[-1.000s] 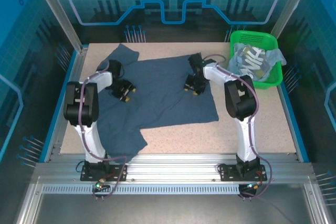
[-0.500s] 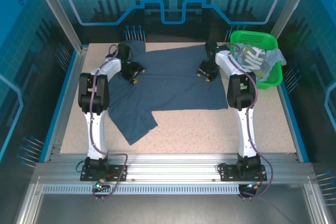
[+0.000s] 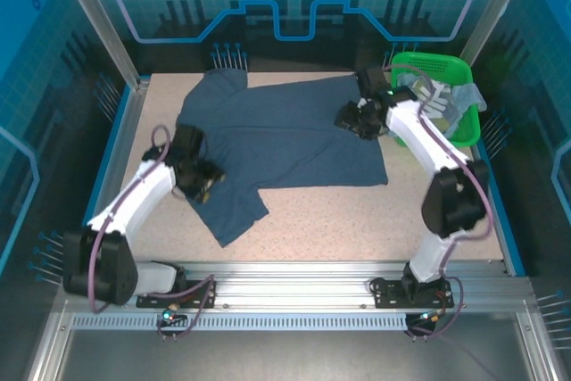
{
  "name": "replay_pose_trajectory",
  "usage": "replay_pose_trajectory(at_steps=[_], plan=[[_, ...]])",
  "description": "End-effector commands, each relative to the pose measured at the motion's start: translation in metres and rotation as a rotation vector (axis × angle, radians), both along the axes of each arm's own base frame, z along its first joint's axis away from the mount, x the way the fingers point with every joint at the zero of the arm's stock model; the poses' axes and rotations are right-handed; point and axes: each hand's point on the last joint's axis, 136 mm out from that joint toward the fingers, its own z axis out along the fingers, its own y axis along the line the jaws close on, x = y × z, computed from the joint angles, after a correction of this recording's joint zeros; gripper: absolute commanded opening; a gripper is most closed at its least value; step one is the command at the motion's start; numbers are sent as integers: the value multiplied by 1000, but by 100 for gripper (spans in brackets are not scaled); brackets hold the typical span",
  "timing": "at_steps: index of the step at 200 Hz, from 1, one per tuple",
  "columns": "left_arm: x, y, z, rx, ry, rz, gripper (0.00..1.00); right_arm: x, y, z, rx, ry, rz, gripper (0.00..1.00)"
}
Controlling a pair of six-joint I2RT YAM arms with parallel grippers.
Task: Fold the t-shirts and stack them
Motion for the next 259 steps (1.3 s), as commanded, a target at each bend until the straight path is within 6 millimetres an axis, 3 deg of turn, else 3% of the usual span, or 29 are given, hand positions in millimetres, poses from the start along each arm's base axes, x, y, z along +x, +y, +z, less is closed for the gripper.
replay_pose_trajectory(at_steps=[1,31,71,90,133,157,182,204,233,259], plan=[[-66,-5,-24,-53,174,83,58,-33,-4,-28,26,73,-5,56],[-92,-16,-41,-105,215,89,58,-78,-14,-45,39,114,11,57],[-95,-28,-55,-121,224,67,56,-109,-23,-68,29,166,18,57],[-97,-34,-60,-118,227,63,53,-114,-27,-76,23,190,14,56],[-94,-41,-77,-111,237,49,44,-114,-27,-72,30,182,15,56],[-90,-35,-82,-60,221,25,33,-114,-27,-70,30,178,16,56],[-79,-36,-84,-62,178,19,16,-114,-31,-69,22,177,5,56],[-76,-28,-73,-18,147,27,0,-113,-41,-72,3,186,-23,56],[-83,-1,-40,98,79,54,0,-114,-63,-86,28,217,-131,57],[-94,9,-21,117,47,61,0,-112,-89,-103,46,249,-250,57]])
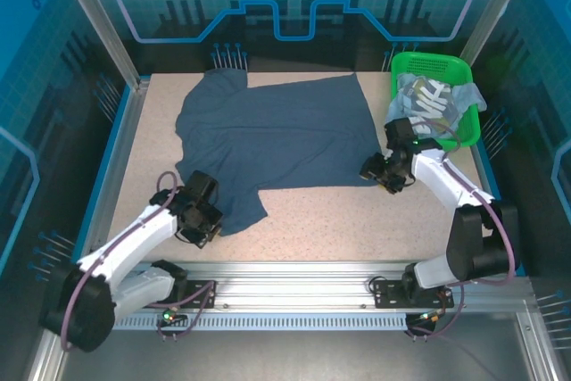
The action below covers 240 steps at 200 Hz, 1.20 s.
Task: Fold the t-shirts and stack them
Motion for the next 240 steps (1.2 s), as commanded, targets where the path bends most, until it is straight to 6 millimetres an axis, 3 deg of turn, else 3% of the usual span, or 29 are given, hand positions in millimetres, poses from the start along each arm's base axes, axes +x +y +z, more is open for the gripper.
replay_pose_trajectory(at_steps=[1,32,72,99,142,206,230,240], plan=[[-18,21,16,92,4,10,0,-2,-21,-11,6,30,-108,57],[-29,22,19,79,18,6,0,3,-49,-23,-56,70,-204,58],[-27,20,17,69,10,9,0,17,-52,-39,-74,86,-201,57],[-27,20,18,69,9,7,0,29,-60,-46,-122,83,-187,48],[-27,21,18,71,7,4,0,47,-58,-53,-112,88,-174,41],[-24,20,20,70,-6,9,0,43,-56,-65,-107,150,-196,36],[-20,20,21,70,-15,10,0,40,-57,-66,-128,182,-198,31],[-18,19,21,68,-20,10,0,40,-55,-69,-119,189,-195,24]])
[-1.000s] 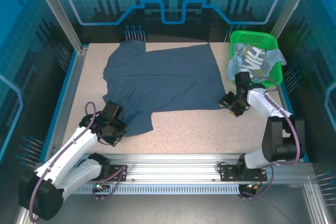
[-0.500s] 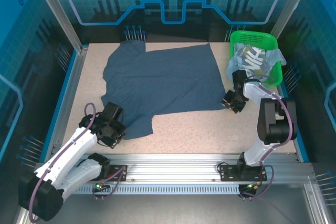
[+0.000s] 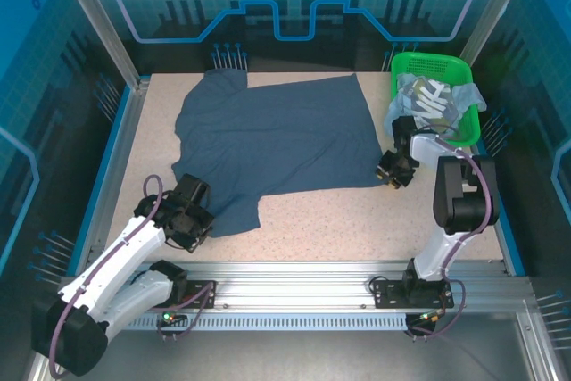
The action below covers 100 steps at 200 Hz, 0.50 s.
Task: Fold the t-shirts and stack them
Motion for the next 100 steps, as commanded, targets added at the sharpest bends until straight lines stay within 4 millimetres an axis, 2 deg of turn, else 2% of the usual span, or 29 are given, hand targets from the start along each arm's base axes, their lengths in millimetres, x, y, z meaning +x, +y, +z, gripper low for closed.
replay_pose_trajectory(at_steps=[1,25,44,58,100], plan=[[0,3,1,25,-2,-1,0,-2,0,-3,-6,43,-15,23],[-1,4,4,30,9,15,0,-2,6,1,-28,49,24,0],[-9,5,11,25,37,61,0,-4,13,16,-82,39,86,0],[-23,6,15,32,73,94,0,-10,17,25,-115,44,123,0],[-67,10,20,25,145,145,0,-54,14,35,-154,85,143,0]])
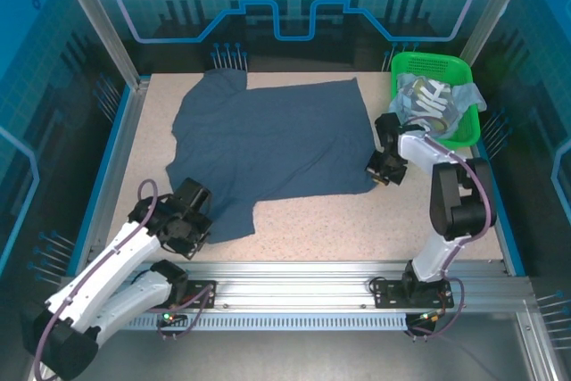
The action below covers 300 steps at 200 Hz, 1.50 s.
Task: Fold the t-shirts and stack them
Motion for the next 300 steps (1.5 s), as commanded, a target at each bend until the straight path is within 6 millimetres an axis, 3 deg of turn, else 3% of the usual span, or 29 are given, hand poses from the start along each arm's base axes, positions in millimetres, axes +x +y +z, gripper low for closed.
replay_pose_trajectory(at_steps=[1,26,53,101,119,148,199,254,300], plan=[[-38,12,1,25,104,86,0,-37,-13,11,-60,57,9,0],[-48,1,-8,-19,113,61,0,-69,-17,18,-69,66,18,0],[-44,-12,-5,0,76,0,0,-96,-21,19,-74,72,26,0],[-27,-4,21,83,-42,-29,0,-112,-18,18,-63,83,42,0],[-12,-9,36,98,-106,-73,0,-113,-19,23,-72,75,43,0],[31,-26,70,120,-278,-157,0,-113,-18,24,-68,92,48,0],[113,-48,92,14,-381,-204,0,-81,-12,37,-15,77,44,0],[175,-26,103,67,-387,-253,0,-38,-7,50,-9,83,39,0],[209,-10,106,117,-395,-261,0,-13,-14,52,-59,87,18,0]])
